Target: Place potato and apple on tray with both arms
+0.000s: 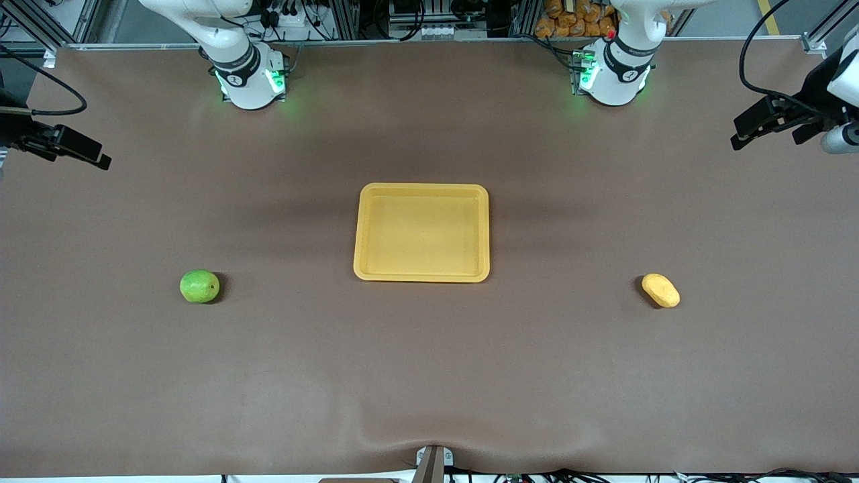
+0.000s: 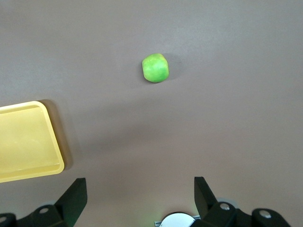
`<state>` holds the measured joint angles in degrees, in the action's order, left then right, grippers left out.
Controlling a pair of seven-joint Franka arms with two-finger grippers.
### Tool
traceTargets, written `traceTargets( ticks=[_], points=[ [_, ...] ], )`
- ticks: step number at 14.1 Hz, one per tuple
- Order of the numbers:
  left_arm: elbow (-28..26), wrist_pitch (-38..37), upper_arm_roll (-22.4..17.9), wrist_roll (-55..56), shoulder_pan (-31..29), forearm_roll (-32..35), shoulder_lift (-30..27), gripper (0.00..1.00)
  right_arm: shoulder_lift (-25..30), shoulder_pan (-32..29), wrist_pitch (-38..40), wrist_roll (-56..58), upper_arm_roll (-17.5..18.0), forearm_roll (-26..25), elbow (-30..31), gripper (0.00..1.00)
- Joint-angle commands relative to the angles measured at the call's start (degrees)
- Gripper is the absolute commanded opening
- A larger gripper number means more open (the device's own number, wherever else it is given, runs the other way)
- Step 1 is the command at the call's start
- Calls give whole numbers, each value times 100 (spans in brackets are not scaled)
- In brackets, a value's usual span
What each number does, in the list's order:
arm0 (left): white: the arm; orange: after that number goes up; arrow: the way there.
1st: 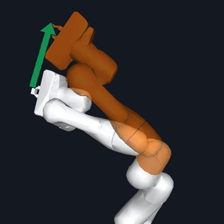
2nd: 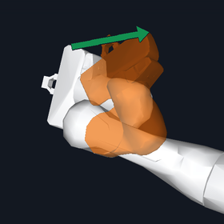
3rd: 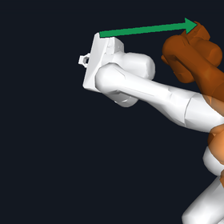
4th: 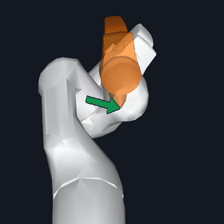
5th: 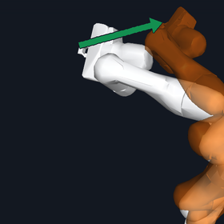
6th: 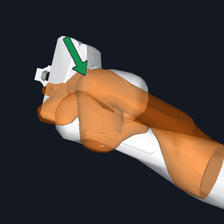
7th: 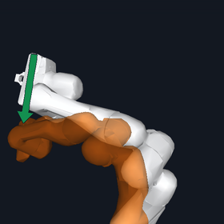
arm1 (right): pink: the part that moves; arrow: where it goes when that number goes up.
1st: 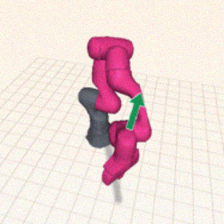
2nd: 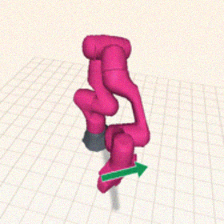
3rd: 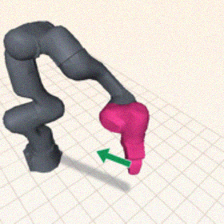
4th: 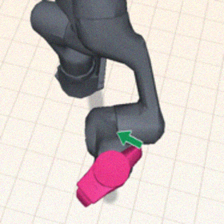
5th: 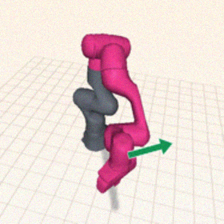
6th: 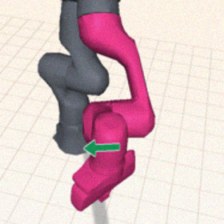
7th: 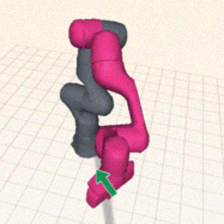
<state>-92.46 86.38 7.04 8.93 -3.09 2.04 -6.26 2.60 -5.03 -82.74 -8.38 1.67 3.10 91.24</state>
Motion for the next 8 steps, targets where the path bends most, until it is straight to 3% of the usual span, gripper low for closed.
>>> traceTargets(
  ticks=[1, 8],
  points=[
    [114, -86, -18, -5, -7, -116, 54, 100, 39, -130, 12, 82, 87, 24, 25, 100],
    [114, -95, -44, -14, -157, -134, 90, 100, 22, -157, 12, 302, 87, 24, 25, 100]
  ],
)
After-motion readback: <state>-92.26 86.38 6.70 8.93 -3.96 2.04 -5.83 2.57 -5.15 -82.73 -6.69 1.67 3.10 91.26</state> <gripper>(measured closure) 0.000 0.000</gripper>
